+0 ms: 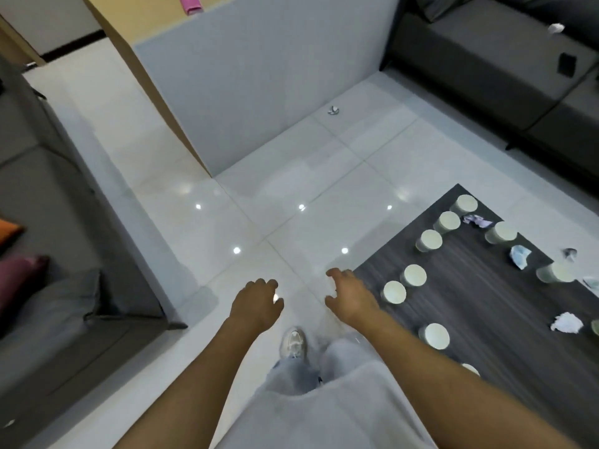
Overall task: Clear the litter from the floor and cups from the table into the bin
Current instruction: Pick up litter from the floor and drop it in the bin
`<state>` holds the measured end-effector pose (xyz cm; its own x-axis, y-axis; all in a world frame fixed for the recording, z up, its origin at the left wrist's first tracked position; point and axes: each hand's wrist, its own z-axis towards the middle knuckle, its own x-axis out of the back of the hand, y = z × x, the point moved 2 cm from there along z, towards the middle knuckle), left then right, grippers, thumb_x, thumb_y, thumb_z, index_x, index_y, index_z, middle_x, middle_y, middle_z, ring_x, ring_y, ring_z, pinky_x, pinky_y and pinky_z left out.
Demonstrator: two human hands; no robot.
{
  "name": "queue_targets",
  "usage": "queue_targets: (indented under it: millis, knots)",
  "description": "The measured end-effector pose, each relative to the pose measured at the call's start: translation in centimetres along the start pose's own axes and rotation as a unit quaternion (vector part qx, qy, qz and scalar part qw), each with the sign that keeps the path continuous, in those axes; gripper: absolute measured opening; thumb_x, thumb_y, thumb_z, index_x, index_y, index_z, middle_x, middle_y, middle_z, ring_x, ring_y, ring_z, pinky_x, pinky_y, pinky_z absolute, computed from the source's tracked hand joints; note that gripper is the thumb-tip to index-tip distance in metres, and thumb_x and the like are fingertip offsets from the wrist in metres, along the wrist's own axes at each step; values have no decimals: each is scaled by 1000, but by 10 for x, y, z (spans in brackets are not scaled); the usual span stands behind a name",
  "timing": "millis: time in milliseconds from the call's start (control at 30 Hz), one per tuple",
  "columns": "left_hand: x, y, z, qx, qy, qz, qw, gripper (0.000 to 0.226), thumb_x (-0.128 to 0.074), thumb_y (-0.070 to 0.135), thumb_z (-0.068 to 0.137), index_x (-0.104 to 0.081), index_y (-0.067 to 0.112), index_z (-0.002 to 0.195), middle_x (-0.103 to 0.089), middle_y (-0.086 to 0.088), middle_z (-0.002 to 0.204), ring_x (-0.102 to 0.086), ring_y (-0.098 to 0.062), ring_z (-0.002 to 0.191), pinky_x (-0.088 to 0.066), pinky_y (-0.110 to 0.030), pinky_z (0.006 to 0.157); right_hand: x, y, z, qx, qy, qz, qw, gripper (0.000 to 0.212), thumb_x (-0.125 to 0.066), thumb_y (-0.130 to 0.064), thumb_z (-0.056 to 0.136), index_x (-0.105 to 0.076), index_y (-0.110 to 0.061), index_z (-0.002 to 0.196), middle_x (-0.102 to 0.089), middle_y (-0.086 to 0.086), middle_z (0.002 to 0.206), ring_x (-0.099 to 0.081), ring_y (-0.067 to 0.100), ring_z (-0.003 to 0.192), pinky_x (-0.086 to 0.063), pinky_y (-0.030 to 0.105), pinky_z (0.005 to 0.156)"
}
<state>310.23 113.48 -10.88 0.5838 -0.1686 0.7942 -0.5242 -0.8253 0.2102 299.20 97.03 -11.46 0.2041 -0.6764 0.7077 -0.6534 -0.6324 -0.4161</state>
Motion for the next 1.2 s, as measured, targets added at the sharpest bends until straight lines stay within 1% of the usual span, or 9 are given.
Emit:
queue_targets:
  millis: [133, 200, 333, 433, 533, 733, 1000, 1200]
  knots:
    - [53, -3, 68, -23, -3, 20, 1000, 45, -43, 37, 97, -43, 18, 137, -53, -5, 124, -47, -24, 118, -42, -33, 90, 34, -18, 58, -29, 0, 26, 999, 56, -54, -22, 92, -33, -21, 144, -42, 9, 138, -47, 30, 120, -46, 37, 94]
    - [74, 1, 108, -36, -12, 26, 999, 45, -43, 38, 97, -43, 17, 137, -54, -6, 124, -47, -24, 118, -43, -34, 90, 53, -20, 92, -49, 3, 36, 998, 56, -55, -23, 91, -35, -22, 143, -44, 9, 136, -48, 31, 119, -46, 38, 95]
    - [116, 14, 188, -52, -22, 36, 998, 46, -43, 38, 97, -43, 16, 138, -53, -7, 126, -47, -25, 119, -43, -34, 92, 94, -21, 162, -65, 8, 46, 997, 52, -57, -23, 89, -39, -20, 139, -46, 10, 131, -49, 32, 116, -46, 38, 92]
    - [153, 29, 250, -57, -19, 40, 997, 45, -43, 37, 97, -43, 16, 137, -52, -7, 125, -47, -24, 118, -43, -34, 91, 135, -23, 222, -64, 9, 38, 997, 55, -55, -20, 91, -36, -20, 142, -45, 11, 134, -48, 32, 117, -46, 38, 94]
    - [198, 48, 310, -65, -20, 40, 997, 45, -44, 36, 97, -44, 15, 137, -53, -8, 125, -48, -24, 118, -43, -33, 91, 182, -28, 280, -69, 14, 49, 996, 56, -54, -22, 92, -34, -20, 144, -43, 10, 136, -47, 31, 119, -46, 39, 96]
    - [273, 87, 418, -97, -26, 48, 994, 46, -44, 35, 97, -43, 16, 138, -52, -8, 127, -46, -25, 121, -42, -34, 93, 268, -24, 370, -89, 40, 68, 993, 57, -56, -23, 91, -35, -19, 144, -44, 11, 135, -50, 30, 115, -48, 38, 92]
    - [356, 121, 581, -145, -54, 90, 984, 42, -45, 35, 96, -47, 15, 133, -53, -9, 125, -48, -26, 119, -43, -34, 90, 358, -19, 507, -148, 46, 96, 983, 56, -56, -26, 92, -35, -21, 143, -43, 9, 136, -49, 30, 116, -47, 37, 91]
    - [432, 147, 698, -174, -68, 127, 974, 45, -44, 35, 97, -44, 15, 137, -52, -9, 127, -46, -25, 121, -43, -35, 92, 437, -30, 606, -178, 62, 143, 972, 56, -56, -24, 92, -35, -20, 143, -44, 11, 134, -49, 30, 116, -48, 39, 92]
